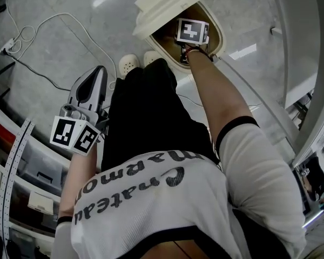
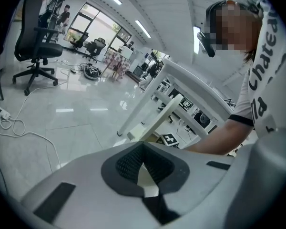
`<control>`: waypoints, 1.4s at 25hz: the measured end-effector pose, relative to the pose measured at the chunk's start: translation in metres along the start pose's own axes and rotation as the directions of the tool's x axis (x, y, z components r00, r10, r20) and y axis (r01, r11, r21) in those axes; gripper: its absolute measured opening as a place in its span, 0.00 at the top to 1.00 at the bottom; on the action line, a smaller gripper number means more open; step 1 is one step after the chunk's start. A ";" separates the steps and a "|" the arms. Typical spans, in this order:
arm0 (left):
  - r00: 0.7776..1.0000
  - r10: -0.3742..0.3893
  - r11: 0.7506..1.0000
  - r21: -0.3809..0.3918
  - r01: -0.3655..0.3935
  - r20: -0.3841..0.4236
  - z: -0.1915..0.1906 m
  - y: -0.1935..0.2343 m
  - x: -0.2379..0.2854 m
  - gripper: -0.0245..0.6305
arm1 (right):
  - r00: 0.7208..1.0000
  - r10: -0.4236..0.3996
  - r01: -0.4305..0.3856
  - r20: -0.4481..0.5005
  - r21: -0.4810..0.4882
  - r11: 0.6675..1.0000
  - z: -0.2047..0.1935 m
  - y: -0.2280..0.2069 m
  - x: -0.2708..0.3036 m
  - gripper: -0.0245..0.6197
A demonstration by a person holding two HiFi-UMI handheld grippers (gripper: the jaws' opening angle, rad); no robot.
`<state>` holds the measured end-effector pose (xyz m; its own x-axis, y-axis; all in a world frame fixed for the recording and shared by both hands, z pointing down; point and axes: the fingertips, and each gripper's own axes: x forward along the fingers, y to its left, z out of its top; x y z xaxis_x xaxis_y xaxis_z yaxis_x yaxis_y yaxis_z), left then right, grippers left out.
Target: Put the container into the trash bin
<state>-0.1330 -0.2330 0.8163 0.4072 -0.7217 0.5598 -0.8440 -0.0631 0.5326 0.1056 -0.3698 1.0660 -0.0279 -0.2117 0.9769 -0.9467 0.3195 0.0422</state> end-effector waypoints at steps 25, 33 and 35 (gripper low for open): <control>0.969 -0.045 0.998 0.051 0.034 0.241 0.192 -0.164 -0.119 0.93 | 0.937 0.216 -0.250 0.275 0.096 0.963 0.075 -0.015 -0.325 0.90; 0.925 -0.189 0.975 0.172 0.139 0.328 0.267 -0.223 -0.156 0.93 | 0.770 0.286 -0.464 0.570 0.193 0.864 0.117 0.007 -0.465 0.90; 0.907 -0.234 0.965 0.196 0.174 0.349 0.280 -0.239 -0.170 0.93 | 0.726 0.267 -0.476 0.633 0.184 0.860 0.126 0.006 -0.500 0.90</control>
<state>-0.0984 -0.2881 0.4158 0.4456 -0.8805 0.1617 -0.8120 -0.3215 0.4871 0.0735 -0.3788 0.5516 -0.4761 -0.6537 0.5882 -0.8599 0.2059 -0.4671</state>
